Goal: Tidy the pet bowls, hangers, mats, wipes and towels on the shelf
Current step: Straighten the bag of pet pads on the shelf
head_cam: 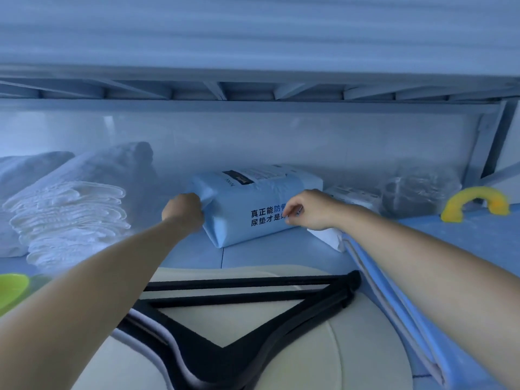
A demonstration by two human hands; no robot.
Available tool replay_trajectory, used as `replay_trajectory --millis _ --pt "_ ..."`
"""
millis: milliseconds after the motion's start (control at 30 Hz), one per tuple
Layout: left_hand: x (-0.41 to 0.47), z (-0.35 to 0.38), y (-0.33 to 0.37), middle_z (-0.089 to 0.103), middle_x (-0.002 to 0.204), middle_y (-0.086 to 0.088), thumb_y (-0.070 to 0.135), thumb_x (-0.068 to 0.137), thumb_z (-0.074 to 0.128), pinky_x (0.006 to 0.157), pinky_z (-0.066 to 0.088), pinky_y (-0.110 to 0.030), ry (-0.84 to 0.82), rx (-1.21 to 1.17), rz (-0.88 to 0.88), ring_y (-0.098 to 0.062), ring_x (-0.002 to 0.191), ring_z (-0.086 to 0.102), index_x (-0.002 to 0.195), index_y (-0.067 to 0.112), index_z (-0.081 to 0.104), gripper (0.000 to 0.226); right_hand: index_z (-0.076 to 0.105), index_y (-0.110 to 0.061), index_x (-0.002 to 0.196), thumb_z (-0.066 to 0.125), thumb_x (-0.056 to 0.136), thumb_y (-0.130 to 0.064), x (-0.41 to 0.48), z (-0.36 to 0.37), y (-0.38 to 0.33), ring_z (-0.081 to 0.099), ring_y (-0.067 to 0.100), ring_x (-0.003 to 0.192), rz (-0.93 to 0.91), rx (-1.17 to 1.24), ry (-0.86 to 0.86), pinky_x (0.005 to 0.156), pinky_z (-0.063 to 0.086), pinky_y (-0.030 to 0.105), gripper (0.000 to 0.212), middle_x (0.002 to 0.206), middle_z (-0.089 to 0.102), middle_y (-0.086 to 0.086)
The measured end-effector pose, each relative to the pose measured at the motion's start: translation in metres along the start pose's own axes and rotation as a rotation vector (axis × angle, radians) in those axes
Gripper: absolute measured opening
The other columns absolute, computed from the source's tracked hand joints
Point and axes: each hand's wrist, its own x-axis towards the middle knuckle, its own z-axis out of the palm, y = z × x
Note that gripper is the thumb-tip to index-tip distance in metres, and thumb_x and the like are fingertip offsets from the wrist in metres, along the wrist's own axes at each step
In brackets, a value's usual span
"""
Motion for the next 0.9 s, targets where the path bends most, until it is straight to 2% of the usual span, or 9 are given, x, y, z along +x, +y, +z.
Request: replay_trajectory --millis 67,167,267,333,433,500,633,767,900 --pt "-0.006 -0.002 0.005 0.052 0.069 -0.005 0.014 0.083 0.051 0.052 0.034 -0.025 0.020 -0.041 -0.015 -0.028 0.069 0.051 0.067 0.010 0.051 0.017 0.067 -0.022 0.105 0.064 0.086 -0.028 0.004 -0.009 0.006 0.057 0.011 0.089 -0.056 -0.019 -0.001 0.075 0.041 0.021 0.020 0.101 0.066 -0.005" --pt "-0.018 -0.010 0.023 0.050 0.061 -0.003 0.016 0.082 0.052 0.048 0.029 -0.023 0.061 -0.098 -0.022 -0.028 0.066 0.050 0.060 0.011 0.050 0.023 0.057 -0.021 0.124 0.065 0.086 -0.031 0.013 -0.017 0.015 0.052 0.012 0.102 -0.131 -0.079 0.020 0.083 0.037 0.021 0.040 0.124 0.058 -0.001" --pt "-0.031 -0.020 0.042 0.063 0.067 -0.006 0.019 0.082 0.052 0.047 0.034 -0.023 0.111 -0.165 -0.045 -0.028 0.071 0.057 0.063 0.008 0.055 0.023 0.031 -0.021 0.145 0.071 0.081 -0.034 0.021 -0.013 0.021 0.034 0.017 0.135 -0.199 -0.091 0.010 0.106 0.031 0.026 0.077 0.152 0.026 0.001" --pt "-0.038 -0.028 0.051 0.069 0.075 -0.012 0.021 0.083 0.053 0.055 0.042 -0.028 0.163 -0.201 -0.062 -0.031 0.076 0.062 0.069 0.003 0.060 0.023 0.013 -0.024 0.150 0.075 0.077 -0.036 0.022 -0.006 0.023 0.021 0.018 0.143 -0.236 -0.086 -0.010 0.112 0.028 0.034 0.096 0.159 0.004 0.001" --pt "-0.045 -0.048 0.065 0.069 0.080 -0.014 0.022 0.084 0.053 0.062 0.049 -0.033 0.247 -0.222 -0.080 -0.031 0.080 0.063 0.073 0.002 0.063 0.025 -0.006 -0.027 0.150 0.078 0.071 -0.040 0.020 -0.001 0.021 0.010 0.023 0.145 -0.270 -0.060 0.022 0.114 0.025 0.037 0.116 0.158 -0.011 0.001" --pt "-0.049 -0.064 0.072 0.069 0.081 -0.015 0.022 0.084 0.053 0.062 0.048 -0.033 0.298 -0.222 -0.100 -0.031 0.079 0.062 0.074 0.002 0.065 0.026 -0.013 -0.026 0.149 0.081 0.066 -0.043 0.018 -0.001 0.019 0.003 0.025 0.145 -0.299 -0.027 0.070 0.114 0.021 0.037 0.127 0.157 -0.015 0.000" --pt "-0.057 -0.090 0.087 0.066 0.080 -0.017 0.021 0.087 0.051 0.057 0.035 -0.028 0.425 -0.251 -0.124 -0.025 0.068 0.052 0.078 0.001 0.065 0.026 -0.026 -0.030 0.143 0.084 0.060 -0.046 0.011 -0.002 0.009 -0.012 0.026 0.145 -0.323 0.065 0.132 0.113 0.021 0.045 0.139 0.154 -0.025 -0.004" --pt "-0.080 -0.093 0.105 0.061 0.076 0.009 0.025 0.090 0.053 0.066 0.033 -0.024 0.538 -0.370 -0.111 -0.014 0.073 0.052 0.080 0.018 0.063 0.016 -0.028 -0.025 0.143 0.086 0.056 -0.045 0.008 -0.002 0.004 -0.013 0.027 0.145 -0.386 0.058 0.240 0.110 0.025 0.051 0.144 0.155 -0.022 -0.003" --pt "-0.097 -0.074 0.106 0.057 0.068 0.020 0.028 0.090 0.052 0.059 0.034 -0.021 0.545 -0.429 -0.141 -0.001 0.063 0.051 0.069 0.030 0.051 0.021 -0.020 -0.024 0.146 0.082 0.057 -0.045 0.014 0.001 0.009 -0.003 0.025 0.145 -0.502 0.053 0.286 0.111 0.026 0.052 0.137 0.156 -0.007 -0.003"
